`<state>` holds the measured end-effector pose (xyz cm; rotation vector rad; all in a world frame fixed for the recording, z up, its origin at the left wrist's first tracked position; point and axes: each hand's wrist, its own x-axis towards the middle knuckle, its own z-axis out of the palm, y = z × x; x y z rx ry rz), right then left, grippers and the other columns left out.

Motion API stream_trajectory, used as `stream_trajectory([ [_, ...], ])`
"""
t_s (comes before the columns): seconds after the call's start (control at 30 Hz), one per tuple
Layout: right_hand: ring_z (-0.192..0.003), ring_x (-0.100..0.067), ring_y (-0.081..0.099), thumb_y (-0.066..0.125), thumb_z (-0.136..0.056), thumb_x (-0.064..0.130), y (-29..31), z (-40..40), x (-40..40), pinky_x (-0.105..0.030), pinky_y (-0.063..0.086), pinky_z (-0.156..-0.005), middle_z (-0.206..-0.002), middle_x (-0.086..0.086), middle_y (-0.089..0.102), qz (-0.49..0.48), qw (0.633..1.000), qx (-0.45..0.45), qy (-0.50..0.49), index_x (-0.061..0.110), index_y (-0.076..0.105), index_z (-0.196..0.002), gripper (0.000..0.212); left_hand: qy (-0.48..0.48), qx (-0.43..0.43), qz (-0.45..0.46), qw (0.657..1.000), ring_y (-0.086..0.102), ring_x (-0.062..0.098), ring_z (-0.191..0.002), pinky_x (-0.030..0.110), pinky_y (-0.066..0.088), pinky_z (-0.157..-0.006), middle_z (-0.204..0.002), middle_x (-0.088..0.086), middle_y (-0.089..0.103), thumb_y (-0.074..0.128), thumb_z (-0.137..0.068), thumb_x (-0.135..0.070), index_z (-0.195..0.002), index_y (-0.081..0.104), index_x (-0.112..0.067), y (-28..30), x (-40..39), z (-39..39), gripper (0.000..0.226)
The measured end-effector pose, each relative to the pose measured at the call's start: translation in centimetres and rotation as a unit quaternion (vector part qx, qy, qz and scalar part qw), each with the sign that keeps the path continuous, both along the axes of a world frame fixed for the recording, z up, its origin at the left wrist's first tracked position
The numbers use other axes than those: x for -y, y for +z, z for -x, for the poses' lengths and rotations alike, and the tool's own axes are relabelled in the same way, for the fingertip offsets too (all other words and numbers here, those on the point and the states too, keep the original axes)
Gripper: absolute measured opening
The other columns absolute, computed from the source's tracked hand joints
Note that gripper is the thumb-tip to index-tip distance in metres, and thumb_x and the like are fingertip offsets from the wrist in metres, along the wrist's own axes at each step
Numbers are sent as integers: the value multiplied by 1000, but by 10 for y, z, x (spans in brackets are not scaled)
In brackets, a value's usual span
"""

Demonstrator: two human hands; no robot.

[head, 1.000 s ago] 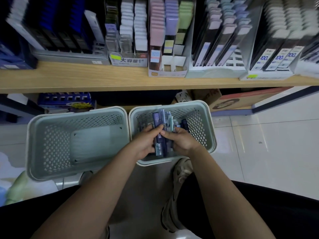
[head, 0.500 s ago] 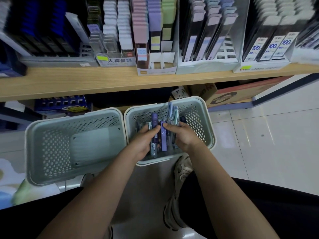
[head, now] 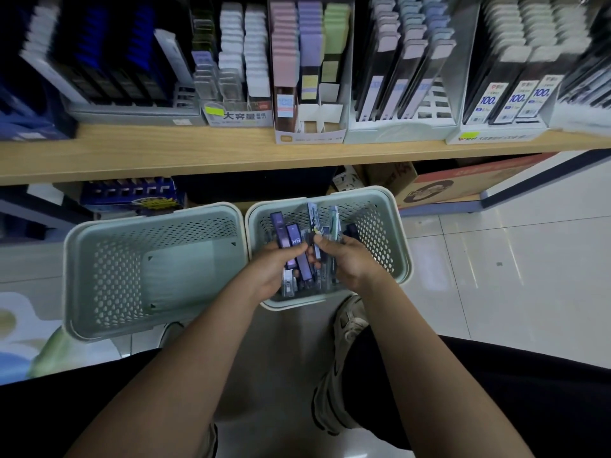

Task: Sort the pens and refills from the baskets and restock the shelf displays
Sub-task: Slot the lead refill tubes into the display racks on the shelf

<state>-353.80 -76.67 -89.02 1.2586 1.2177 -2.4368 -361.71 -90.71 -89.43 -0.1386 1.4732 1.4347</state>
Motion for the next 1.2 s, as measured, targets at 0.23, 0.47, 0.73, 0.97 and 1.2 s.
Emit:
stream_trajectory([
  [0.23, -65, -16, 63, 62, -97, 19, 48, -15, 16, -21, 46, -53, -92, -15, 66, 4, 993, -55, 102, -4, 57, -123, 35, 36, -33, 36, 998, 64, 23, -61, 32, 43, -64, -62, 6, 64, 67, -95, -37, -71, 64, -10, 51, 10, -12, 36],
  [0.47, -69, -15, 66, 56, -101, 20, 146, -18, 27, -21, 43, -55, -91, -16, 70, -87, 972, -125, 180, 0, 68, -102, 24, 87, -54, -85, 991, 42, 15, -50, 37, 52, -64, -57, 2, 44, 69, -94, -31, -72, 59, -14, 141, 17, -20, 29],
  [0.73, -53, -11, 44, 56, -100, 19, 287, -14, 35, -22, 40, -51, -62, 5, 57, -150, 952, -203, 173, 10, 58, -103, 10, 113, -171, -120, 971, 36, 12, -43, 24, 33, -41, -53, -1, 43, 70, -93, -19, -70, 65, -14, 271, 24, -6, 25],
  [0.97, -65, -19, 61, 48, -103, 20, 374, -3, 49, -29, 53, -58, -81, -9, 66, -161, 931, -313, 100, 4, 64, -103, 22, 131, -287, -148, 937, 40, 15, -40, 21, 32, -41, -56, 7, 47, 66, -97, -28, -83, 62, -14, 362, 32, -2, 20],
  [1.2, -92, -24, 67, 59, -99, 25, 406, 27, 42, -47, 51, -96, -90, -6, 74, -245, 918, -311, 3, 8, 70, -100, 21, 99, -392, -115, 907, 48, 7, -51, 22, 43, -49, -65, -11, 57, 67, -96, -33, -97, 67, -25, 396, 26, 11, 9],
])
